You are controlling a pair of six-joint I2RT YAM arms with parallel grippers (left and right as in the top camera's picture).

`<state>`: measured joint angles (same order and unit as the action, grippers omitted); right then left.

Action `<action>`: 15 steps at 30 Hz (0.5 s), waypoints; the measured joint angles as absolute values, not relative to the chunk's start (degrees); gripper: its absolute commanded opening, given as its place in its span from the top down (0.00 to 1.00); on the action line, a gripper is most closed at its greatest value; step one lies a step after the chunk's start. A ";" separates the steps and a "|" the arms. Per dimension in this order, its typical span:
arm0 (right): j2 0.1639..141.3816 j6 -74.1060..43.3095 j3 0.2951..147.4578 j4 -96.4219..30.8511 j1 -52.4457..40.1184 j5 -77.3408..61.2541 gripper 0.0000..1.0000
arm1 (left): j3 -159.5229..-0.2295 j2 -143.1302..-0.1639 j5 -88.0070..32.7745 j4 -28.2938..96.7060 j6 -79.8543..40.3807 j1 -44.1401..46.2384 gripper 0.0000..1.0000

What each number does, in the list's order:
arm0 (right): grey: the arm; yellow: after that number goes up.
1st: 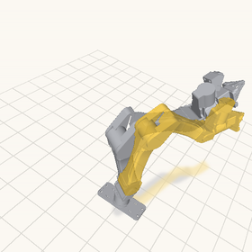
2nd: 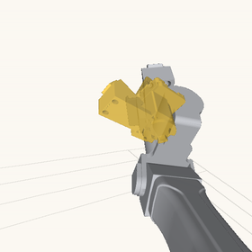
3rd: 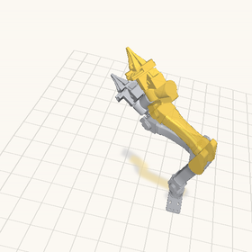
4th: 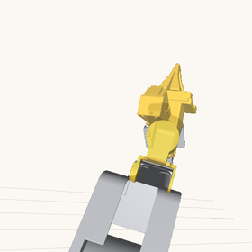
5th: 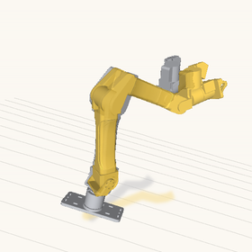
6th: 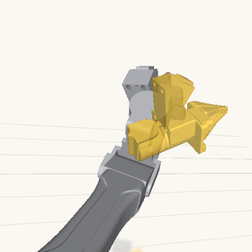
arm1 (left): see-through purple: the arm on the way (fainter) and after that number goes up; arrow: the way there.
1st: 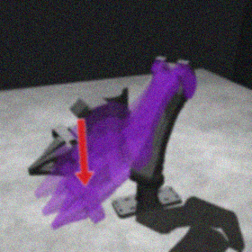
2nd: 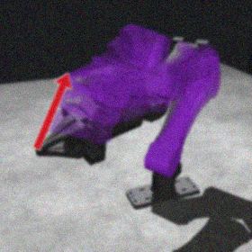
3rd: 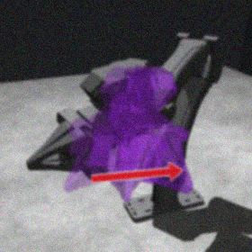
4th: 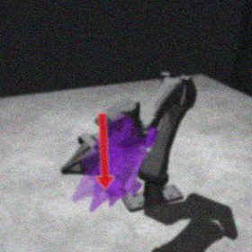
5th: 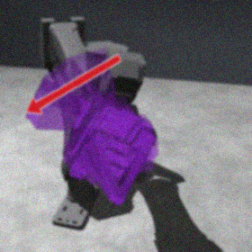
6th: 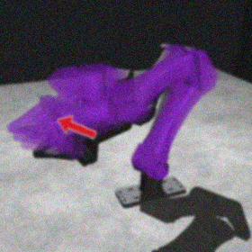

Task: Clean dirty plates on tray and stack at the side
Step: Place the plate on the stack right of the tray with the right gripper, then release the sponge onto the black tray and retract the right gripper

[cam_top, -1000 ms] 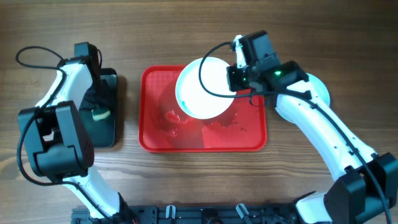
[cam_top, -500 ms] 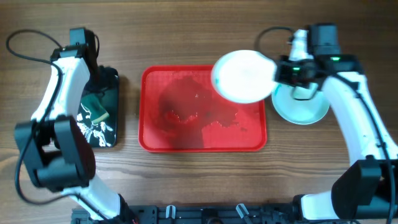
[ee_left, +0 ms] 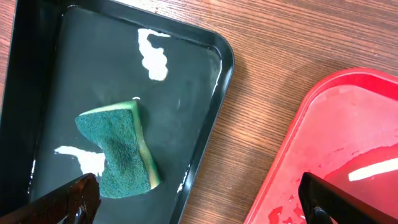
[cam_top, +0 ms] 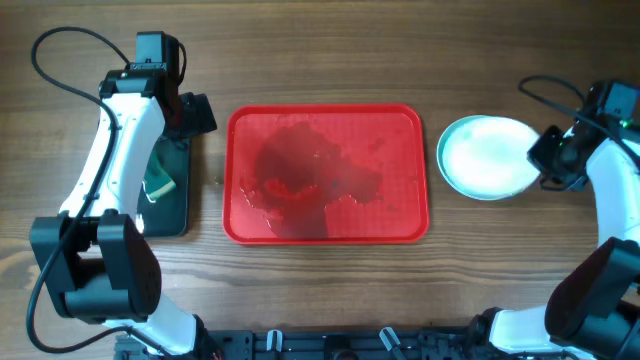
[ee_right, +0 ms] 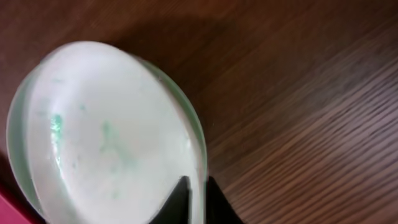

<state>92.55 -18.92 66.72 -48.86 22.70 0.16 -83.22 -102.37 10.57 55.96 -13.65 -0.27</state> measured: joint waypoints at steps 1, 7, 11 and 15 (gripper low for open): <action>92.55 -19.16 66.35 -48.90 22.70 -0.43 0.60 | -83.22 -102.37 10.57 55.96 -13.65 -0.27 0.00; 91.94 -17.10 66.24 -54.41 22.70 -8.19 0.55 | -83.22 -102.37 10.57 55.94 -13.63 -0.27 0.00; 84.20 -13.43 67.83 -59.90 22.70 -17.08 0.23 | -83.22 -102.37 10.57 55.99 -13.63 -0.27 0.00; 67.94 -10.76 70.43 -66.94 22.70 -27.09 0.00 | -83.22 -102.37 10.55 55.99 -13.63 -0.27 0.00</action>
